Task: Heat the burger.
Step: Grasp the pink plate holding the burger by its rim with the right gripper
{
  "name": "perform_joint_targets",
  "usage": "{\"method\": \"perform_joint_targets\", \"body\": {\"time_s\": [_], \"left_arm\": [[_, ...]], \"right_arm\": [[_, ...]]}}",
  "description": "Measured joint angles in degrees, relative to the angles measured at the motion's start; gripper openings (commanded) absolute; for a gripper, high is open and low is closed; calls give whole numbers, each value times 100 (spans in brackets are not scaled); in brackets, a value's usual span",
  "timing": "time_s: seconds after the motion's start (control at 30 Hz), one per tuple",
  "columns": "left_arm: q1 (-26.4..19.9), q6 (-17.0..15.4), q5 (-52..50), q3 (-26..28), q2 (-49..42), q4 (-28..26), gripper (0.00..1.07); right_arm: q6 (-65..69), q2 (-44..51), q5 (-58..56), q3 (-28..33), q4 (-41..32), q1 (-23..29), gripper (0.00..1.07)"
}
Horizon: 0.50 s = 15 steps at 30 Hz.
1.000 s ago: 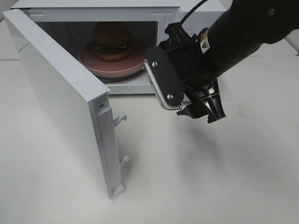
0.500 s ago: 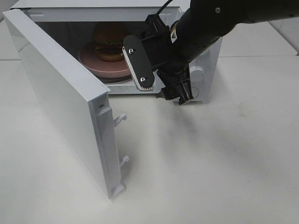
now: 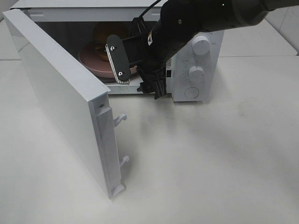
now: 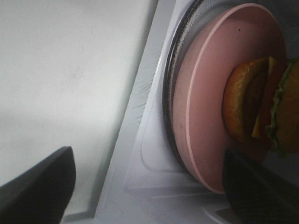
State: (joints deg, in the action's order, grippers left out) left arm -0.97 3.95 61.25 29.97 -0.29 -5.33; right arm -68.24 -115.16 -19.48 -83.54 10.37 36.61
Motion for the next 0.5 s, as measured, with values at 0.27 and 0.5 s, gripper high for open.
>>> {"method": "perform_joint_targets", "body": {"time_s": [0.27, 0.5], "left_arm": [[0, 0, 0, 0, 0, 0, 99], [0, 0, 0, 0, 0, 0, 99]], "right_arm": [[212, -699, 6, -699, -6, 0, 81], [458, -1071, -6, -1180, 6, -23, 79]]}}
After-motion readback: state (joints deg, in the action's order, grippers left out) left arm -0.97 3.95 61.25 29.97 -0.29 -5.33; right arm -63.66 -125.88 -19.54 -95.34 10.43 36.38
